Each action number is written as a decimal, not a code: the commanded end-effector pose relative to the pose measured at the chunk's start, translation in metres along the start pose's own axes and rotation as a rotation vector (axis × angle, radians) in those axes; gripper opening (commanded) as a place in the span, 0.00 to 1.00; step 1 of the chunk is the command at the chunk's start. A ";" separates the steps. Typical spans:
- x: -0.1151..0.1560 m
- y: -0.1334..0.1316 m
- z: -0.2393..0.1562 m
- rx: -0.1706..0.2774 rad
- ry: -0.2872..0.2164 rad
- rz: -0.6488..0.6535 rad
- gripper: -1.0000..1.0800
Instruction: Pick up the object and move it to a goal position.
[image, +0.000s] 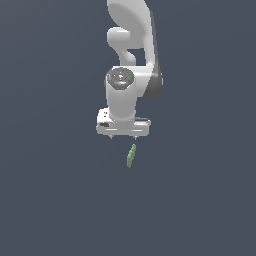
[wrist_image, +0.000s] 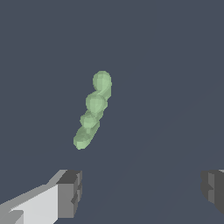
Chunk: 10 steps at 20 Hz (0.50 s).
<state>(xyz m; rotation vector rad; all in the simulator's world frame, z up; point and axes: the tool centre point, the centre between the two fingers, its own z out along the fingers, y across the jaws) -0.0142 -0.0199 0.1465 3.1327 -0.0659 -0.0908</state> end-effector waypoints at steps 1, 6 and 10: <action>0.000 0.000 0.000 0.000 0.000 0.000 0.62; 0.001 -0.001 -0.001 -0.006 0.002 -0.022 0.62; 0.004 -0.003 -0.007 -0.016 0.010 -0.037 0.62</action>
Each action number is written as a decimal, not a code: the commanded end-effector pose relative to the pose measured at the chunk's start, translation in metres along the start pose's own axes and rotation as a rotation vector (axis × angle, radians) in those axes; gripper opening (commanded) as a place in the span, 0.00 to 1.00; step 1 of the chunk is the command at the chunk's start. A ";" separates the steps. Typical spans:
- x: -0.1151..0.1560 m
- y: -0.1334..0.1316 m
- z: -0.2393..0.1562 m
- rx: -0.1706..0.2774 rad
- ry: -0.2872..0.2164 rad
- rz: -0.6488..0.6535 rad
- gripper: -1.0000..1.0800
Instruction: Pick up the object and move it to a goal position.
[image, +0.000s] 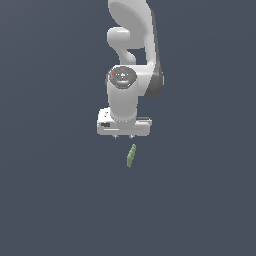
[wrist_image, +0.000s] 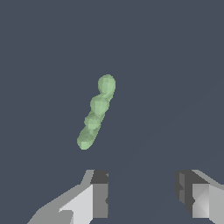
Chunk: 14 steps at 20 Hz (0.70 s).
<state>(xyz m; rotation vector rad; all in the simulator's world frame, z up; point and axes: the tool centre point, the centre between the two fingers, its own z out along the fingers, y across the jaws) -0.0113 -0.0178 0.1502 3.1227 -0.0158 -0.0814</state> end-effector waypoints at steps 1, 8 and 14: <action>0.002 -0.001 -0.006 -0.007 0.008 -0.005 0.62; 0.010 -0.004 -0.041 -0.048 0.055 -0.017 0.62; 0.019 -0.012 -0.102 -0.105 0.136 -0.032 0.62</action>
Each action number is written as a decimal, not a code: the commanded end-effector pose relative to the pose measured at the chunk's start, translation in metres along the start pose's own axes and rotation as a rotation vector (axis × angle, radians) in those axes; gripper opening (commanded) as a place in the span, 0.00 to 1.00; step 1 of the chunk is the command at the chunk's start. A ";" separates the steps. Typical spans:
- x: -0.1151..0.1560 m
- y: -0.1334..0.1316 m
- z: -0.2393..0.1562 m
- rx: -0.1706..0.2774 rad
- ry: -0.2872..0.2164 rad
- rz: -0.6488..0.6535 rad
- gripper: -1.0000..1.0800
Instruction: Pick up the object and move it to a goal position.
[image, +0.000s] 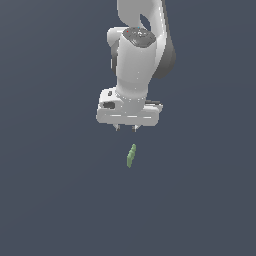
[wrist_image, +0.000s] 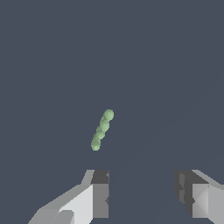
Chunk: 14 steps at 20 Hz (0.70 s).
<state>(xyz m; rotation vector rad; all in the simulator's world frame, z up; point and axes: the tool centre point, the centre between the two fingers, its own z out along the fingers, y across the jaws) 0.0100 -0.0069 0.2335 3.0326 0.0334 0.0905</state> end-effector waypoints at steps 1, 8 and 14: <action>0.007 -0.001 -0.030 -0.026 0.041 -0.005 0.62; 0.018 -0.004 -0.134 -0.086 0.182 -0.008 0.62; 0.016 -0.001 -0.220 -0.107 0.301 0.009 0.62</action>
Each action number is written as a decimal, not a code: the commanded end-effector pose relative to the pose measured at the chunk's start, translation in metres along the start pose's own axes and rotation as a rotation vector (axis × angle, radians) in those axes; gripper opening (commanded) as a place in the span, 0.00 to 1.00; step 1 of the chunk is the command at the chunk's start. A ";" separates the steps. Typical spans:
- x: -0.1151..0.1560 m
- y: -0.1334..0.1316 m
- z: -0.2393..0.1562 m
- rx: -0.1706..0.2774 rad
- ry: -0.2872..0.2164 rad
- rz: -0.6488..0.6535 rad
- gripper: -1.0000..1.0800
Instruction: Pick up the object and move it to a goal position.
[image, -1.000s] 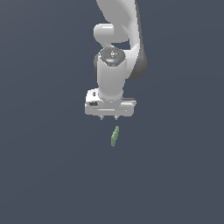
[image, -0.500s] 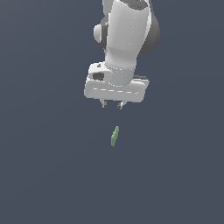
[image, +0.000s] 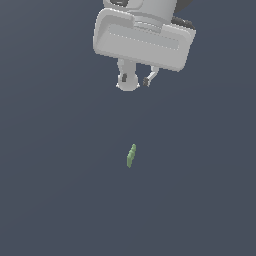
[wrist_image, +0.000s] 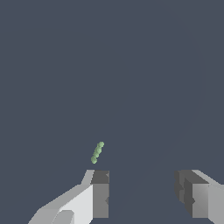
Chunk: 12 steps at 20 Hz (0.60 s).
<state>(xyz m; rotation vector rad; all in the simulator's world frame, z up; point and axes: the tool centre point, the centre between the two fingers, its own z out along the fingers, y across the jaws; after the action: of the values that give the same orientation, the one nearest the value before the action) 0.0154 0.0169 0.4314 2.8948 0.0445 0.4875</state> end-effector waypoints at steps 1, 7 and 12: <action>0.006 0.007 -0.034 -0.006 0.047 0.012 0.62; 0.013 0.028 -0.106 0.003 0.147 0.054 0.62; 0.014 0.052 -0.152 0.029 0.213 0.100 0.62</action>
<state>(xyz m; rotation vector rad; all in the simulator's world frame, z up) -0.0168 0.0019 0.5735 2.8682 -0.0454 0.7866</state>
